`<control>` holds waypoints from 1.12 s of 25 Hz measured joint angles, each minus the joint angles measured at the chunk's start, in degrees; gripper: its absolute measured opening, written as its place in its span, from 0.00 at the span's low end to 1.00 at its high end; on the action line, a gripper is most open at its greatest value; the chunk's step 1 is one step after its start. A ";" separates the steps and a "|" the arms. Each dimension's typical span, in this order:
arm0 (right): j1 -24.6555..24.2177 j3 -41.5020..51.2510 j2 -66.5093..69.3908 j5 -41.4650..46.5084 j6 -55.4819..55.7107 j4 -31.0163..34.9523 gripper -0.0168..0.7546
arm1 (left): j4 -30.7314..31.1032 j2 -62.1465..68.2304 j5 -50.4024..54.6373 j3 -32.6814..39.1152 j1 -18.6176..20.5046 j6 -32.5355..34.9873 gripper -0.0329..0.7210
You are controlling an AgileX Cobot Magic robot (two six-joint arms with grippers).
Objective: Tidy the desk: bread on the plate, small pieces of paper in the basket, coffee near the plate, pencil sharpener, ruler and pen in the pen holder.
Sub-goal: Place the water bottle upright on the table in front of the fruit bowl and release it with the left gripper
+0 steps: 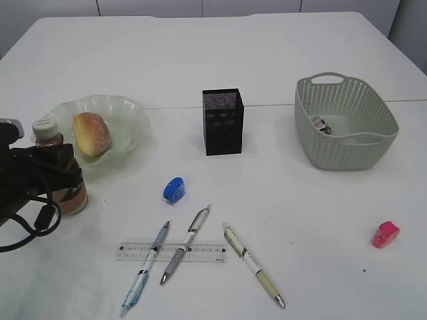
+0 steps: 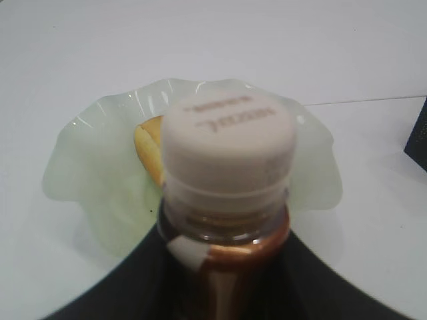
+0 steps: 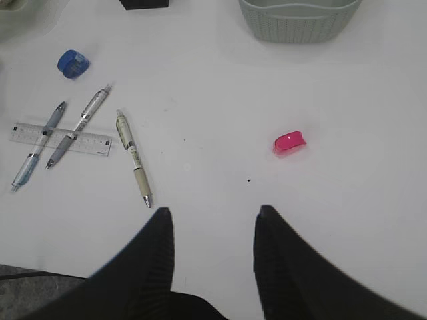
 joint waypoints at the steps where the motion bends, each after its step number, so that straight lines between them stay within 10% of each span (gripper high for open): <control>1: 0.00 0.00 0.00 0.00 0.00 0.00 0.44 | 0.00 0.01 0.01 0.00 0.00 -0.25 0.37; 14: 0.00 0.00 0.00 0.00 0.00 -0.22 0.44 | 0.00 0.10 -0.03 -0.20 0.00 -4.50 0.39; 28: 0.00 0.00 0.00 0.00 0.00 -0.22 0.44 | 0.00 -0.16 -1.62 -0.48 0.00 -5.50 0.65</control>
